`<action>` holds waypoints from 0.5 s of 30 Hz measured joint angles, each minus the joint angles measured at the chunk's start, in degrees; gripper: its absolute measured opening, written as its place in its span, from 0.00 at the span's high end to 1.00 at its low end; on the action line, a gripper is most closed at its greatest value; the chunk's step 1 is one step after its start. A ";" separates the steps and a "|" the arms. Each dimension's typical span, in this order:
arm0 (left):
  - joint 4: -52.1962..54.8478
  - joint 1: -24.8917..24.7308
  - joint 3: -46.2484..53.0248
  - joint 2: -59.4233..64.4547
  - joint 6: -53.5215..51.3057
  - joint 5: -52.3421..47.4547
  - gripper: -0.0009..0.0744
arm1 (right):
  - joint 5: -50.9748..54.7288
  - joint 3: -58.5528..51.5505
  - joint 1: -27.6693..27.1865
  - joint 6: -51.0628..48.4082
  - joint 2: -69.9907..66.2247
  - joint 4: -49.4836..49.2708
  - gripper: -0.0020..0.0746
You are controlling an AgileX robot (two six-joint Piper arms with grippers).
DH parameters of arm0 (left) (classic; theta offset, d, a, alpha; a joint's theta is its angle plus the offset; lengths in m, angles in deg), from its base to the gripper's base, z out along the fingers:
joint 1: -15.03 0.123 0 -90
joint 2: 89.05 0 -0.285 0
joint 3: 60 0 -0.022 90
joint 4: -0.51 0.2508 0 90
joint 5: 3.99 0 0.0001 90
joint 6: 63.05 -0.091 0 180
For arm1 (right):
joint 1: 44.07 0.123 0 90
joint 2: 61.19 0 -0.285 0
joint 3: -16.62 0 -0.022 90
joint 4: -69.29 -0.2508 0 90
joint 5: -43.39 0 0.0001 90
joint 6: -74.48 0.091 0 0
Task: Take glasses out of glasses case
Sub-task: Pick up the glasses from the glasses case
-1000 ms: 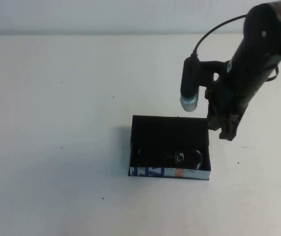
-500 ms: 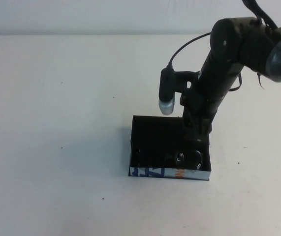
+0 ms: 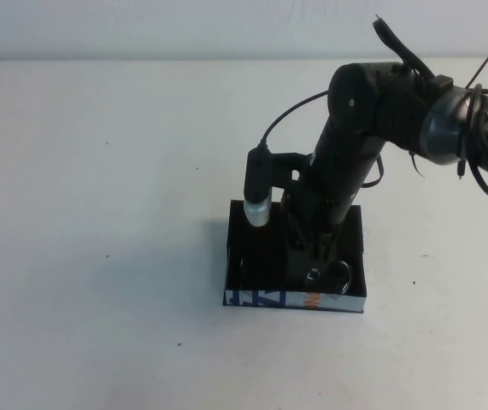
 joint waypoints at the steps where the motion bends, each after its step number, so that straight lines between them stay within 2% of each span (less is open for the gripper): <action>1: 0.00 0.00 0.00 0.00 0.00 0.00 0.99 | -0.02 0.00 0.00 0.11 0.00 0.00 0.51; 15: 0.00 0.00 0.00 0.00 0.00 0.00 0.99 | -3.46 0.00 0.21 1.42 -1.57 0.42 0.51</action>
